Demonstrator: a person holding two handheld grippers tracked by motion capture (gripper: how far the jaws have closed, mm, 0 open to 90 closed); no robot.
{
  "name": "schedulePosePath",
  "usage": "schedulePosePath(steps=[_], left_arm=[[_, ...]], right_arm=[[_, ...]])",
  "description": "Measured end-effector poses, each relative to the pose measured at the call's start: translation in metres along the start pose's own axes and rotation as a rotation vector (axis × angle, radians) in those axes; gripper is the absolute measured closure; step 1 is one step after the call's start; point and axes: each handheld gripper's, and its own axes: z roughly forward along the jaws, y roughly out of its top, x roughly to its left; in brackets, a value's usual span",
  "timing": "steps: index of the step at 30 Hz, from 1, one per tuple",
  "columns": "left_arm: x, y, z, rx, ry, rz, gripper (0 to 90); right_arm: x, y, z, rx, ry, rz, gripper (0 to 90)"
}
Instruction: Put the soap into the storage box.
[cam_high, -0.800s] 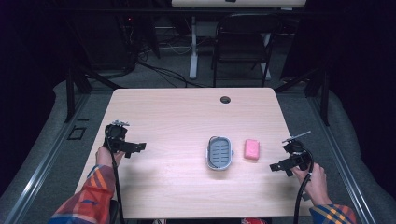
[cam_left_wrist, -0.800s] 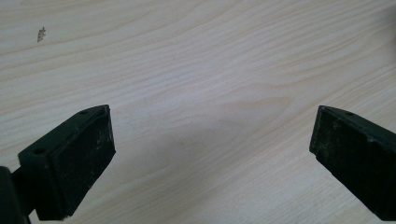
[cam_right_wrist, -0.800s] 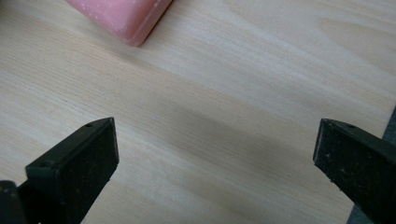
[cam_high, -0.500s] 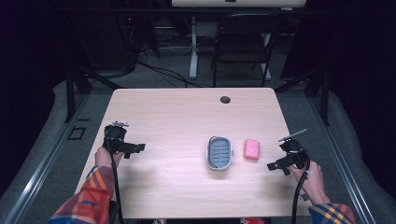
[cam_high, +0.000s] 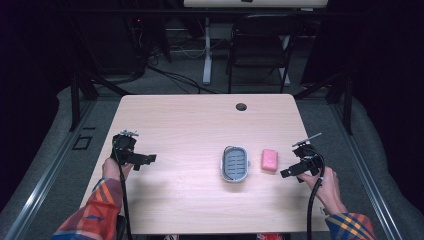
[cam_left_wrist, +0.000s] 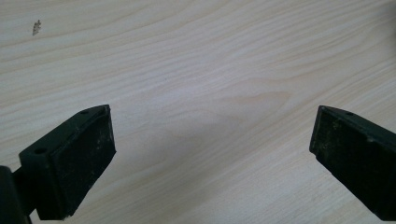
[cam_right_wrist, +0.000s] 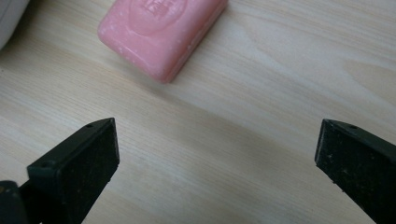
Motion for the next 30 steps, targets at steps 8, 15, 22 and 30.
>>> schedulePosePath(steps=[8,15,22,30], left_arm=[[-0.002,0.001,0.000,-0.002,-0.001,0.005,0.1],[-0.002,0.003,0.002,0.005,0.001,0.018,0.1],[-0.002,0.003,0.001,0.000,0.009,0.018,0.1],[-0.004,0.004,0.002,0.002,0.010,0.029,0.1]], right_arm=[[0.006,0.013,0.000,0.008,0.018,0.005,0.0],[0.015,0.031,0.002,0.009,0.015,-0.002,0.0],[0.025,0.052,0.008,0.017,0.012,-0.004,0.0],[0.041,0.076,0.027,0.068,-0.032,-0.011,0.0]])
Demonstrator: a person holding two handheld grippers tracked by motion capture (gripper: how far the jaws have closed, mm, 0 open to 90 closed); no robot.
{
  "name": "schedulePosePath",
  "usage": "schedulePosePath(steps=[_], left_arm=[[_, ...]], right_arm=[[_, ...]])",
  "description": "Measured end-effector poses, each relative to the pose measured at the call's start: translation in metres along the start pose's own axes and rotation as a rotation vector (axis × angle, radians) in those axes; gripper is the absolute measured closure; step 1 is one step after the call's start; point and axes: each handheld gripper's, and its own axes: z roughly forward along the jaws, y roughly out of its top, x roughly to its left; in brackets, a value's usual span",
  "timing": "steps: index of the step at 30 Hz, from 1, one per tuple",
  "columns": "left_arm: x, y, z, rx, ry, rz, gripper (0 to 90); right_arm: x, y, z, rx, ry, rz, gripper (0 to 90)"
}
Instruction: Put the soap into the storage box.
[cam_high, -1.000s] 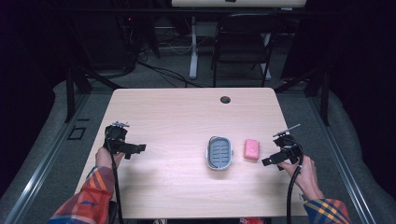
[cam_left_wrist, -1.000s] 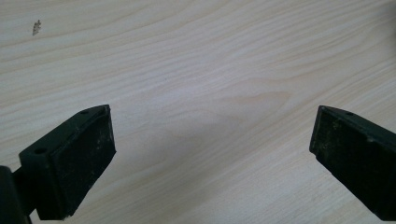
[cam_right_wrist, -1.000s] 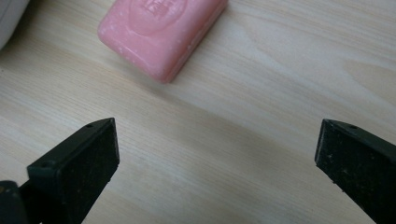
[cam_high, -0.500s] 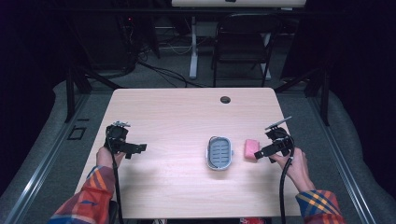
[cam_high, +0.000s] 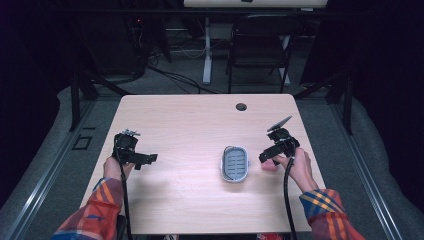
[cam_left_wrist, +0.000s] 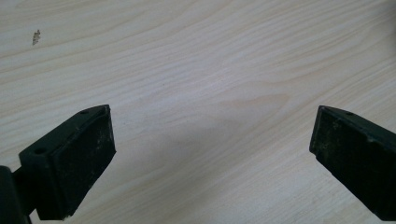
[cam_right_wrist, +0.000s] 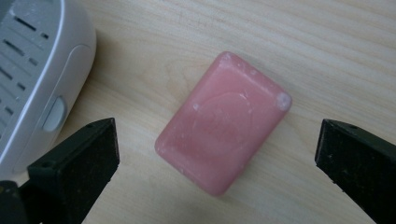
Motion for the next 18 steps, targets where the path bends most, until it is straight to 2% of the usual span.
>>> schedulePosePath(steps=[3,4,6,7,11,15,18], left_arm=[[0.000,0.000,-0.001,-0.008,0.002,0.008,0.1],[0.000,0.000,-0.001,-0.007,0.002,0.010,0.1],[0.001,0.000,0.000,-0.009,0.001,0.005,0.1],[0.001,0.000,0.000,-0.008,0.000,0.005,0.1],[0.000,0.001,-0.001,-0.008,-0.002,0.010,0.1],[-0.001,0.001,0.000,-0.006,0.000,0.009,0.1],[-0.001,0.002,0.000,-0.005,0.002,0.015,0.1]], right_arm=[[0.002,0.009,0.009,0.024,-0.007,0.006,0.0],[0.003,0.011,0.013,0.020,-0.010,0.030,0.0],[0.004,0.014,0.019,0.032,-0.036,0.038,0.0],[0.004,0.016,0.021,0.059,-0.060,0.031,0.0],[0.002,0.018,0.029,0.090,-0.066,0.057,0.0],[0.003,0.018,0.030,0.102,-0.068,0.053,0.1],[0.003,0.019,0.029,0.109,-0.069,0.055,3.9]])
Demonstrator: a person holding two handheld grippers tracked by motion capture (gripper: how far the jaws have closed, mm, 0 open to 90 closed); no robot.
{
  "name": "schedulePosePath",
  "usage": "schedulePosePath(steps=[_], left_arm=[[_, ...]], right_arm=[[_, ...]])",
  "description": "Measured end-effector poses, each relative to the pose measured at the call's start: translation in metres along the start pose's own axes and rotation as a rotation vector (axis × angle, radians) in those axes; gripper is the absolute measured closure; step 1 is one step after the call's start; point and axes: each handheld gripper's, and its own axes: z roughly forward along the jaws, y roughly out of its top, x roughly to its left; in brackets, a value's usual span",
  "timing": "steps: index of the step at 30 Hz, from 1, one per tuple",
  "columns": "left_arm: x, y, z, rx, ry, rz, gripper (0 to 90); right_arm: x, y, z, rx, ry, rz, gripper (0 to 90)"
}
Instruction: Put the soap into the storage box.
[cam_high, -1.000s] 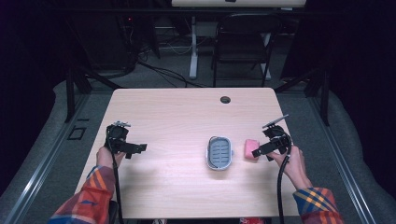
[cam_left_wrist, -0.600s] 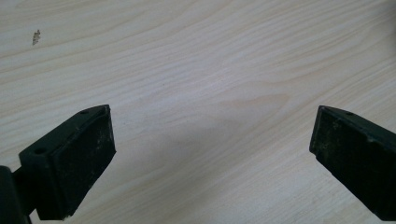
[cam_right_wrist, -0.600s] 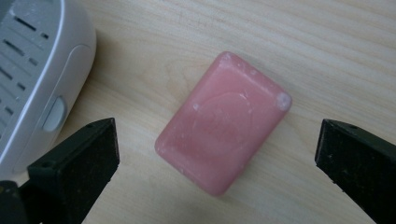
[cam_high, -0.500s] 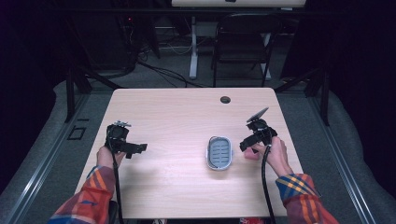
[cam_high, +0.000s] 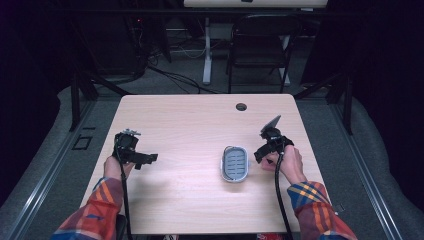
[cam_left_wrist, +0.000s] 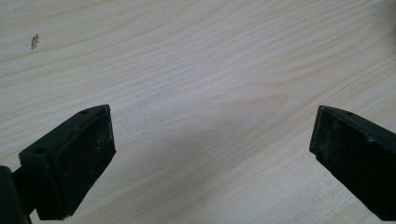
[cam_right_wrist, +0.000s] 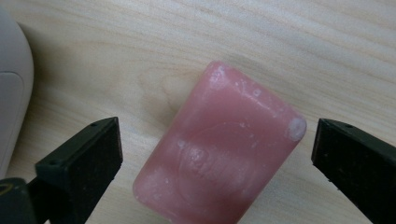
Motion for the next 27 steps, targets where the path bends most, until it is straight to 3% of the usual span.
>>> schedulePosePath(steps=[6,11,12,13,18,23,27], left_arm=[[-0.0006,0.0005,0.0005,0.002,0.002,0.001,0.1],[-0.0007,0.0008,0.0003,0.001,0.003,0.004,0.1],[-0.0008,0.0008,0.0002,0.001,0.004,0.004,0.1],[-0.0009,0.0007,0.0001,0.001,0.004,0.003,0.1],[-0.0014,0.0010,-0.0002,0.004,0.003,0.004,0.1],[-0.0020,0.0012,-0.0002,0.005,0.002,0.010,0.1],[-0.0007,0.0010,-0.0006,0.007,-0.002,0.006,0.1]], right_arm=[[-0.0026,-0.0001,-0.0003,-0.007,0.013,0.022,12.1],[-0.0037,0.0012,0.0005,0.042,-0.002,0.022,17.9],[-0.0030,0.0001,0.0022,0.023,0.009,0.044,20.3],[-0.0034,0.0002,0.0018,0.042,0.018,0.039,22.9],[-0.0029,-0.0008,0.0027,0.037,0.027,0.044,35.6],[-0.0025,-0.0012,0.0029,0.019,0.036,0.042,36.7],[-0.0046,-0.0010,0.0010,0.044,0.039,0.012,36.9]])
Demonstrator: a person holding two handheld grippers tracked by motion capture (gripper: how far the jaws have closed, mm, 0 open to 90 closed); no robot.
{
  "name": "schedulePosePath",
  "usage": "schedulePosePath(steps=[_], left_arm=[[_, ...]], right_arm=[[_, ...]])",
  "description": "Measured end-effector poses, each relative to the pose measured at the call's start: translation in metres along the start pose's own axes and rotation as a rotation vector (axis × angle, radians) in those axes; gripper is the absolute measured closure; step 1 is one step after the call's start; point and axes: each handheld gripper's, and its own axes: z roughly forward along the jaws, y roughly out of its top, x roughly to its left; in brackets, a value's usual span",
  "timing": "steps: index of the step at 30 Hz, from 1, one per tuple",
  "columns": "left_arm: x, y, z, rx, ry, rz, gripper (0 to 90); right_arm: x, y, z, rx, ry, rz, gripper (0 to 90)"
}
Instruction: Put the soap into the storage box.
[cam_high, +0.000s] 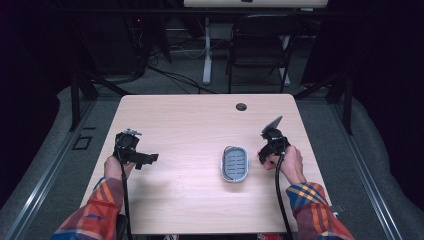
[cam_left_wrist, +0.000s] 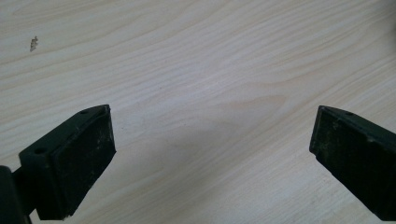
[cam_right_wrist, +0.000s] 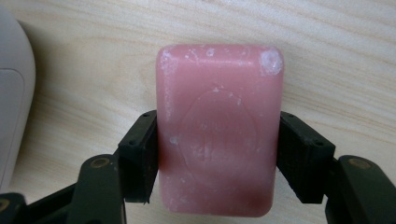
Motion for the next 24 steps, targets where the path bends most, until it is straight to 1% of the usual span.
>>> schedulePosePath(steps=[1,3,4,5,6,8,12,13,17,18,19,20,22,23,24], left_arm=[[0.000,0.000,0.001,-0.004,0.005,-0.002,0.1],[0.000,0.000,0.001,-0.002,0.004,0.000,0.1],[-0.001,0.000,0.001,-0.002,0.003,0.000,0.1],[-0.001,0.000,0.001,-0.001,0.002,0.002,0.1],[-0.001,0.000,0.001,-0.001,0.002,0.002,0.1],[0.000,0.000,0.001,-0.002,0.002,0.002,0.1],[0.000,0.000,0.001,-0.001,-0.002,0.001,0.1],[0.000,0.000,0.001,-0.004,0.000,0.001,0.1],[-0.001,0.000,0.001,-0.003,-0.003,0.003,0.1],[-0.001,0.000,0.001,-0.002,-0.004,0.004,0.1],[-0.001,0.000,0.001,-0.004,-0.006,0.003,0.1],[-0.001,0.000,0.001,-0.003,-0.008,0.004,0.1],[0.000,0.000,0.002,-0.001,-0.010,0.008,0.1],[-0.001,0.000,0.002,0.000,-0.010,0.012,0.1],[-0.001,0.000,0.002,0.002,-0.013,0.014,0.1]], right_arm=[[0.000,0.000,0.000,0.005,0.001,-0.008,36.9],[0.001,-0.002,0.000,-0.023,0.018,0.011,37.0],[0.001,-0.002,0.000,-0.029,0.017,0.009,37.0],[0.001,-0.002,-0.001,-0.030,0.013,-0.003,37.0],[0.001,-0.002,-0.001,-0.030,0.013,-0.003,37.0],[0.000,-0.003,-0.006,-0.018,0.012,-0.027,37.0],[-0.001,-0.006,-0.011,-0.035,0.016,-0.030,37.1],[-0.002,-0.007,-0.012,-0.029,0.009,-0.041,37.1],[-0.002,-0.009,-0.016,-0.029,0.005,-0.047,37.1],[-0.003,-0.010,-0.019,-0.021,0.012,-0.058,37.1],[-0.003,-0.011,-0.020,-0.030,0.011,-0.056,37.1],[-0.004,-0.013,-0.024,-0.030,0.019,-0.069,37.1],[-0.003,-0.014,-0.026,-0.037,0.015,-0.069,37.1],[-0.003,-0.016,-0.030,-0.039,0.018,-0.082,37.1],[-0.004,-0.017,-0.032,-0.043,0.018,-0.085,37.1]])
